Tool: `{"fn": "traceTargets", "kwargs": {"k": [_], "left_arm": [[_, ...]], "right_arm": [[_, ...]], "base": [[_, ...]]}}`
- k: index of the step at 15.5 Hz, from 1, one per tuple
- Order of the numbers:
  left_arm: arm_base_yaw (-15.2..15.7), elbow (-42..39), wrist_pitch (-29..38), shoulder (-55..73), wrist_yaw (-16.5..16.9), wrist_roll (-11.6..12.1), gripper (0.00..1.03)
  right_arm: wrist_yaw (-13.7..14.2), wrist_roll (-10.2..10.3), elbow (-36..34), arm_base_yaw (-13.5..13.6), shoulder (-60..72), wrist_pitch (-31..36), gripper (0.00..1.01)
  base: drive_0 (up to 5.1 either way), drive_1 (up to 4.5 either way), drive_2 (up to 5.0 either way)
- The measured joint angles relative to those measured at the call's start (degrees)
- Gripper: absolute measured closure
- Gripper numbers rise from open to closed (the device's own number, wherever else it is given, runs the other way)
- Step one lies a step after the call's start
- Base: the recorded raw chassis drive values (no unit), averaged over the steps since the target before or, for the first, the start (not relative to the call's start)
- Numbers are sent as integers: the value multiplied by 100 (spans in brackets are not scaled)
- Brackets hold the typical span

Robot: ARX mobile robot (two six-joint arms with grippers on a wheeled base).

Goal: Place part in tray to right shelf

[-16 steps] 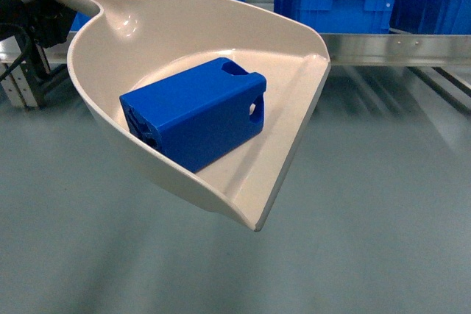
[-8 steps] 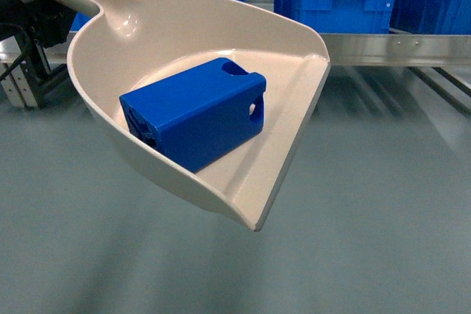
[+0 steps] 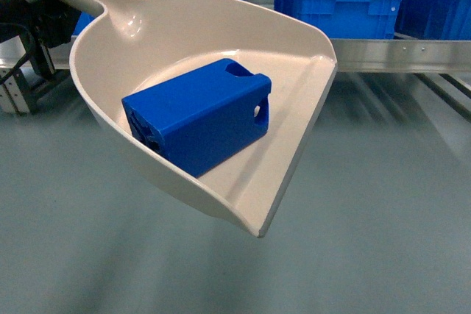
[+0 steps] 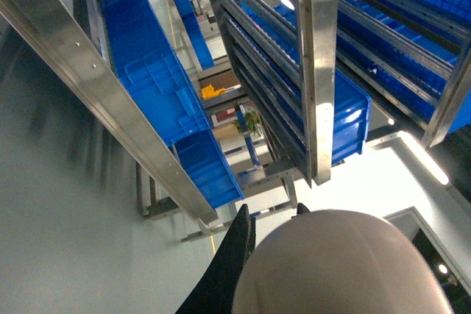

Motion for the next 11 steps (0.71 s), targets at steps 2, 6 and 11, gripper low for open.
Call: {"fn": "traceTargets", "kwargs": {"k": [2,6,11], "left_arm": [[20,0,-2,0,-9,7,91],[66,0,13,0,-57,7,91],[15,0,20,7,-24,4,91]], "right_arm": [[-11,0,0,0,0,0,3],[-9,0,0,0,-2,2,3],[-4,0,0,-2,-2,9,3]], "base": [[159,281,-432],[298,168,-508],[324,155,-496]]}}
